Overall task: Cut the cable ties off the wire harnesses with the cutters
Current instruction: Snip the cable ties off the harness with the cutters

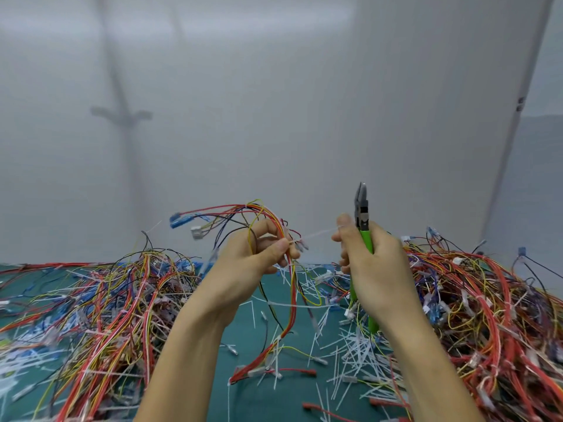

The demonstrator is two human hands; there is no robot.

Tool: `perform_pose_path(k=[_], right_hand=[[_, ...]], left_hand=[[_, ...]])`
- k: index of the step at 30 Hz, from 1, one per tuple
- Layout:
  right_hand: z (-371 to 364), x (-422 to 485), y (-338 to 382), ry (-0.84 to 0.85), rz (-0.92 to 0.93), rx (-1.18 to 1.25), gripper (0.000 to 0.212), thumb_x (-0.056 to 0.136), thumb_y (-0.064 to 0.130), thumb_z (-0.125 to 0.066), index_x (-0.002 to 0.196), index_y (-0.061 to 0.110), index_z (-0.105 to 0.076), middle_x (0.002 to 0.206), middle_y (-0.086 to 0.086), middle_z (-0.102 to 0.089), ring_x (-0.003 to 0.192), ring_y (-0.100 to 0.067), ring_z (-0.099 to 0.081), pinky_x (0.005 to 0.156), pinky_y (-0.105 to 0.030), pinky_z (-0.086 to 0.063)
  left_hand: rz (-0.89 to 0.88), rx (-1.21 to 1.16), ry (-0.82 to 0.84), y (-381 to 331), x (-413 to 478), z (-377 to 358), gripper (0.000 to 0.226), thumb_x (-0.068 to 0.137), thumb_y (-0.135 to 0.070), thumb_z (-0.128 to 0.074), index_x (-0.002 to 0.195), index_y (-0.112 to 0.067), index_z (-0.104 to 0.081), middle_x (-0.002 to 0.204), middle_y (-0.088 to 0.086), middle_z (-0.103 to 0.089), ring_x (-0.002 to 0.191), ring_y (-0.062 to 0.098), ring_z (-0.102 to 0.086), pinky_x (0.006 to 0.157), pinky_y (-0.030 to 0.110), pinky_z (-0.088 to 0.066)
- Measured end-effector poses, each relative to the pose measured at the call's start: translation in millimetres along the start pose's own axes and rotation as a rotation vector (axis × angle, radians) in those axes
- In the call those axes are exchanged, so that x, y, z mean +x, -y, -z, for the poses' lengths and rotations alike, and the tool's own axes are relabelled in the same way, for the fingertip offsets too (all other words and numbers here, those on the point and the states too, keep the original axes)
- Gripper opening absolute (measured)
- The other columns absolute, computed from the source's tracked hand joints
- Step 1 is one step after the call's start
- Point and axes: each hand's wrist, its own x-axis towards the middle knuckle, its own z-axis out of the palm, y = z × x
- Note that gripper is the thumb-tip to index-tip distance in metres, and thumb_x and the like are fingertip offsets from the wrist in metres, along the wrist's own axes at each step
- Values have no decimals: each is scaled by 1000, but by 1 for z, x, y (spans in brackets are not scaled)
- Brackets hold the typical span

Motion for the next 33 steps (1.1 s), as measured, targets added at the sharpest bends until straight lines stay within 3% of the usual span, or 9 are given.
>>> perform_pose_path(k=[4,7,12,19,23,26,28,30,33], right_hand=[[10,1,-3,39,42,-162,51,91,61,-48,71,15,-58,53,1,-47,56,-20,-45,55,-34,-37],[7,3,-9,49,14,-154,35,92,38,-60,66,15,-55,53,-5,-51,57,-22,-47,55,-37,-41],[-9,-3,-2,136,-73,148,33,85,47,-67,78,15,-70,66,-12,-64,63,-31,-59,66,-55,-53],[-21,-8,-2,161,-21,220,17,85,42,-67,77,27,-67,57,6,-50,57,-14,-44,57,-41,-42],[-17,-9,-2,184,39,192,21,87,38,-68,79,19,-63,59,4,-48,58,-14,-42,57,-40,-38],[-17,-8,-2,173,105,141,21,91,29,-66,75,21,-58,56,12,-48,53,-7,-38,56,-26,-34],[-17,-9,1,192,164,120,21,93,22,-65,74,24,-55,57,18,-49,52,-4,-40,54,-16,-31],[-16,-9,2,232,201,112,23,94,15,-64,75,24,-54,58,21,-49,52,-3,-42,54,-13,-32],[-11,-7,2,305,185,134,20,94,12,-64,78,21,-57,58,22,-51,54,-1,-45,55,-12,-33]], left_hand=[[11,49,11,-1,2,1,8,96,-17,-55,88,-18,-54,79,-9,-68,84,8,-62,79,31,-43],[10,-76,-28,-4,5,-1,14,74,-17,-49,84,-8,-52,77,-1,-58,82,13,-59,80,34,-45],[-55,-131,-1,-5,5,-7,13,68,-11,-46,78,-6,-53,80,3,-60,83,14,-60,75,27,-47],[-74,-140,60,-6,1,-8,17,62,-3,-49,73,-9,-60,90,21,-62,103,38,-59,85,40,-46],[1,-203,87,-6,0,-3,20,61,-2,-50,61,-15,-65,76,8,-62,90,22,-59,78,29,-46],[114,-380,108,-7,1,-4,16,68,-16,-57,52,-15,-55,62,4,-53,65,18,-53,66,30,-41],[207,-367,78,-5,4,-6,38,77,-39,-64,49,-18,-50,55,2,-47,56,17,-45,61,30,-36],[269,-202,6,-3,7,-11,49,76,-57,-67,48,-19,-54,53,0,-51,53,14,-47,62,30,-36],[315,-190,-9,-3,5,-14,34,62,-58,-73,58,-24,-70,64,-5,-62,59,7,-56,66,26,-42]])
